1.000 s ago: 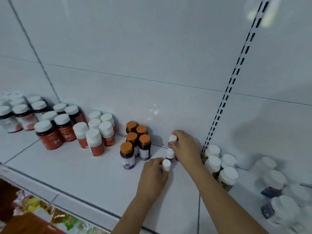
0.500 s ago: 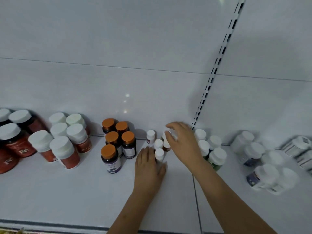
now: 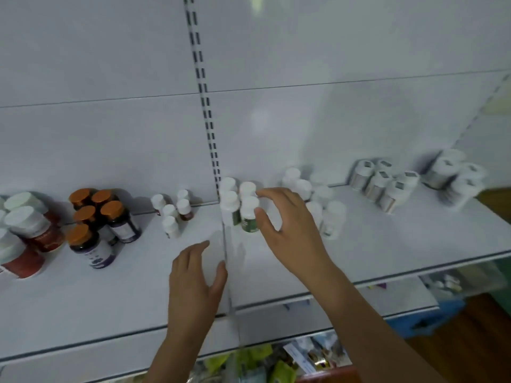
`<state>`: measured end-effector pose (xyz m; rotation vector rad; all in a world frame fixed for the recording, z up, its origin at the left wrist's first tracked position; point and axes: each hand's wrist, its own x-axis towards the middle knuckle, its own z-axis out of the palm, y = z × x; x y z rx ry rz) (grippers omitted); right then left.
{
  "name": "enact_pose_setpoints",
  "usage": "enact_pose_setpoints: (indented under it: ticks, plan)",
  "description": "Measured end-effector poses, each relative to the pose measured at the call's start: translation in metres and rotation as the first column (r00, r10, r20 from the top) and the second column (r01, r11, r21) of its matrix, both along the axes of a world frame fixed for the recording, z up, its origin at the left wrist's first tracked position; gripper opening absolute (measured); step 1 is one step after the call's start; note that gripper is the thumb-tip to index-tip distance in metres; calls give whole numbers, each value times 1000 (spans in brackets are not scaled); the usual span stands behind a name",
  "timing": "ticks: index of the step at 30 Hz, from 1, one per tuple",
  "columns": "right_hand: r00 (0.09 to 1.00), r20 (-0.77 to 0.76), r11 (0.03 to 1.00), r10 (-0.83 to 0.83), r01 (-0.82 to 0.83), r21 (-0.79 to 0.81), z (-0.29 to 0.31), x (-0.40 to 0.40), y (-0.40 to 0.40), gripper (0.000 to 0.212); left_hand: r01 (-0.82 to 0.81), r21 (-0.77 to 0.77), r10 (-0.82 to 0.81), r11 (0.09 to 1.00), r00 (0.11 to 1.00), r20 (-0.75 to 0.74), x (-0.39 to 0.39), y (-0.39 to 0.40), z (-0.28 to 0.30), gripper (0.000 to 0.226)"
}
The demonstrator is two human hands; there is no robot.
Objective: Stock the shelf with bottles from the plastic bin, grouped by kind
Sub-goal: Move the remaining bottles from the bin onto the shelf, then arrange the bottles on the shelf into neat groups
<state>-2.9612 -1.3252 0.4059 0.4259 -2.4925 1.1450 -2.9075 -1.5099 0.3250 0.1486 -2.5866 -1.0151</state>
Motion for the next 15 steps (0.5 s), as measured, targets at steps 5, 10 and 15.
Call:
enact_pose_setpoints:
  ticks: [5,10,15]
  plan:
    - [997,-20,997,-78,78,-2,-4,52,105,39,259,-50,-260,965,966,-13,29,98,6,50]
    - [970,37,970,-241,241,18,-26,117,228,44,503,-96,-502,859,864,31,65,209,-3,51]
    - [895,101,900,-435,434,33,-36,187,344,45,699,-114,-693,706,715,95,95,316,-17,49]
